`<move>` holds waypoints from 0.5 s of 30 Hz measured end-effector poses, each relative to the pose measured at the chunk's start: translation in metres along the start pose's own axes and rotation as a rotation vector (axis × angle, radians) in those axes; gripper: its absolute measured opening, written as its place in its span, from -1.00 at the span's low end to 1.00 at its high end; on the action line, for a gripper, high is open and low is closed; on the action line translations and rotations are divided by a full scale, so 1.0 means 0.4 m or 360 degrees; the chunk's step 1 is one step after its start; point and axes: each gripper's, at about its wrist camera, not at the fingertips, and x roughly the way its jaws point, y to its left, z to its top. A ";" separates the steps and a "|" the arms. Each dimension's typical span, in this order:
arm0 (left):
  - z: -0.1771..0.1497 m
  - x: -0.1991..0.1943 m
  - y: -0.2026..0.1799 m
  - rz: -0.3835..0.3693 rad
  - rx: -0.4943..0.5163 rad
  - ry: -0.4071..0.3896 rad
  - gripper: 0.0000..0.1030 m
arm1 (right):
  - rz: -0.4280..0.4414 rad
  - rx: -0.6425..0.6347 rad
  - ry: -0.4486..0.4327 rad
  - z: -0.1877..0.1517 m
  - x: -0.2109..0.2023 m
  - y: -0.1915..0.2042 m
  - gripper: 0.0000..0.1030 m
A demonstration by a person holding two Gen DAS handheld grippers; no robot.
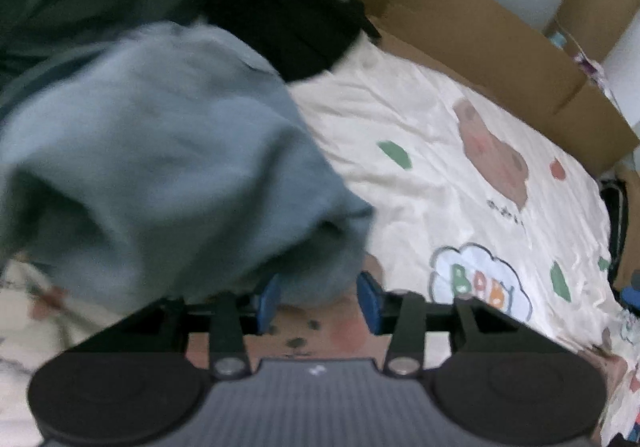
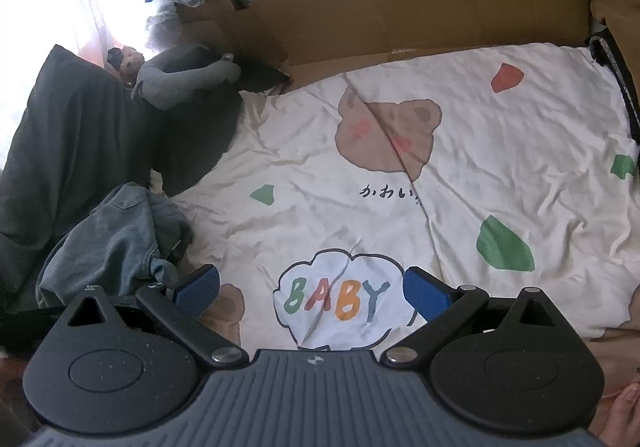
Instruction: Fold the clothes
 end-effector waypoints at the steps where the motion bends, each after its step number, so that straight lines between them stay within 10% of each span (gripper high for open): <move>1: 0.009 -0.012 0.019 0.0017 -0.0025 -0.0012 -0.09 | -0.0001 -0.0002 0.0001 -0.001 0.001 0.001 0.95; 12: 0.045 -0.113 0.183 0.0110 -0.0127 -0.0086 -0.09 | -0.0013 -0.0032 0.0043 -0.026 0.030 0.011 0.95; 15: 0.035 -0.161 0.214 0.0136 -0.0125 -0.0128 0.19 | -0.0029 -0.0056 0.0062 -0.032 0.038 0.018 0.95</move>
